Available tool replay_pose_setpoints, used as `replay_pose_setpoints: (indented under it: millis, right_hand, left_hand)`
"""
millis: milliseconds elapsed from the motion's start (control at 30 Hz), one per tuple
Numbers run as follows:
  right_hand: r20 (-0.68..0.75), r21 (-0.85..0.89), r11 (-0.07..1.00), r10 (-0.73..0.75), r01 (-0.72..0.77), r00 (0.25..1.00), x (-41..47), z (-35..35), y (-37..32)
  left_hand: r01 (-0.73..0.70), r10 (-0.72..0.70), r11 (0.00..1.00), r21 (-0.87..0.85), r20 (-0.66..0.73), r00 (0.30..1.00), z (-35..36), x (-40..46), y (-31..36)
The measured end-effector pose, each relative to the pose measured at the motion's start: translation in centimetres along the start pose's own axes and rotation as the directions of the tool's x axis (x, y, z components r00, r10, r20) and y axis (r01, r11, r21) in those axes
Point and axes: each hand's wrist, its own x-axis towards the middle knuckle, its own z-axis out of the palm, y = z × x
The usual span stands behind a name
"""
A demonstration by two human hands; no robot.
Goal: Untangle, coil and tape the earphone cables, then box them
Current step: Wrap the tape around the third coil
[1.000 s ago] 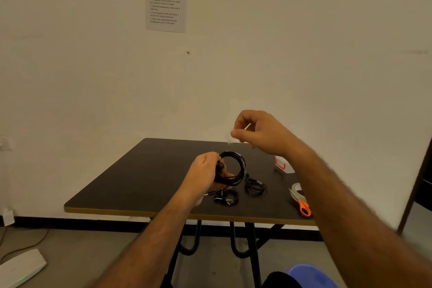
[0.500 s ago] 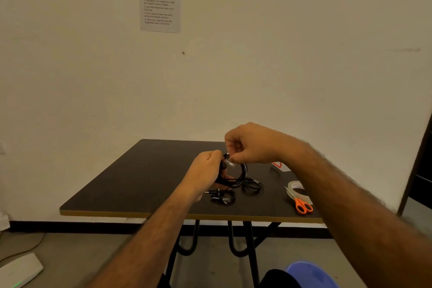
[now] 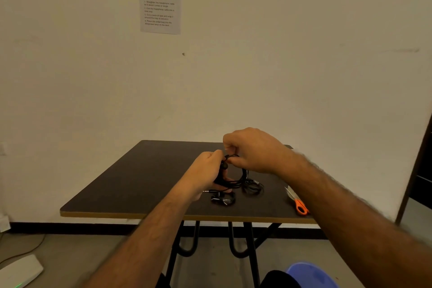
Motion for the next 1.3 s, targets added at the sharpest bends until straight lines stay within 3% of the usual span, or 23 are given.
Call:
replay_pose_setpoints:
  millis: [233, 533, 833, 933, 1000, 1067, 1200, 1300]
  right_hand:
    - [-0.050, 0.030, 0.999, 0.013, -0.011, 0.999, -0.5, 0.9, 0.1]
    - [-0.035, 0.109, 0.992, 0.065, -0.061, 0.997, -0.8, 1.4, 0.5]
    - [0.155, 0.213, 0.962, 0.143, -0.174, 0.978, -0.7, 0.8, 1.3]
    - [0.324, 0.353, 0.902, 0.133, -0.250, 0.937, -0.8, 0.3, 1.7]
    - [0.443, 0.511, 0.786, 0.107, -0.349, 0.890, -1.0, -0.1, 2.0]
    - [0.454, 0.607, 0.682, 0.124, -0.408, 0.882, -1.0, -0.2, 2.4]
    - [0.405, 0.575, 0.709, 0.187, -0.408, 0.895, -0.9, 0.0, 2.9]
    - [0.431, 0.595, 0.657, 0.224, -0.462, 0.874, -0.9, 0.5, 2.9]
  left_hand:
    - [-0.001, 0.001, 1.000, 0.008, 0.006, 1.000, -0.1, 0.0, 0.0]
    - [-0.143, 0.157, 0.983, 0.117, -0.114, 0.981, 0.0, 0.2, -1.2]
    - [-0.196, 0.227, 0.936, 0.291, -0.073, 0.971, 0.1, 0.2, -1.5]
    - [-0.242, 0.273, 0.908, 0.342, -0.043, 0.961, -0.1, 0.0, -1.3]
    - [-0.265, 0.296, 0.892, 0.367, -0.030, 0.955, -0.2, -0.1, -1.2]
    - [-0.264, 0.292, 0.891, 0.369, -0.021, 0.956, -0.4, -0.1, -1.2]
    - [-0.314, 0.326, 0.854, 0.416, 0.044, 0.944, -0.2, -0.1, -1.4]
    - [-0.352, 0.352, 0.831, 0.430, 0.083, 0.932, -0.2, 0.0, -1.4]
